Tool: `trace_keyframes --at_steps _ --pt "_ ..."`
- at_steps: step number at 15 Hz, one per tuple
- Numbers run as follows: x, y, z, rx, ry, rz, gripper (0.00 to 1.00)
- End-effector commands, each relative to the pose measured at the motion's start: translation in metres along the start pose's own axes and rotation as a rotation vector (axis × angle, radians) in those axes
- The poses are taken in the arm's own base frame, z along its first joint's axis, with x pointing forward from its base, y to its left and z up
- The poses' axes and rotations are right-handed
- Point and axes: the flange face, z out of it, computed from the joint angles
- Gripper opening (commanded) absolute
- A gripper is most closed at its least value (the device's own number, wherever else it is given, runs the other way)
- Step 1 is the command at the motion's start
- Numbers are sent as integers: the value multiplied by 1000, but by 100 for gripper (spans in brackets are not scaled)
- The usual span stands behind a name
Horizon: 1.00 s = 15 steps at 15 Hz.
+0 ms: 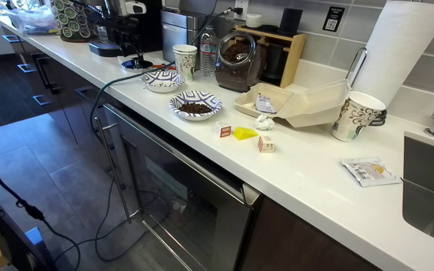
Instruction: Put the silver lid on the transparent container
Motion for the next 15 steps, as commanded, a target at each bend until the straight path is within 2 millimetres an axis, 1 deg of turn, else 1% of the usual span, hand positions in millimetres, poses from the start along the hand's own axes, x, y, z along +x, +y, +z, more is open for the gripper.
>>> trace_keyframes --at_steps 1,2,3,4,5,6,7,8,9,10,11,13,15 --pt "6 0 10 -12 -33 10 88" --pt "7 0 11 -13 -30 9 86" --pt "8 0 12 -13 -23 9 79" --pt "10 0 13 -13 -22 8 80" --pt "10 0 14 -17 -26 10 79" --pt "11 1 14 -21 -25 11 75" --pt "11 1 14 -25 -25 12 77" --pt "12 2 13 -30 -25 13 73" --pt "13 2 13 -37 -23 14 73" --pt "13 3 12 -42 -22 14 68" --pt "14 3 11 -48 -20 16 60" --pt "14 4 11 -55 -20 17 38" --pt "14 2 11 -58 -27 16 22"
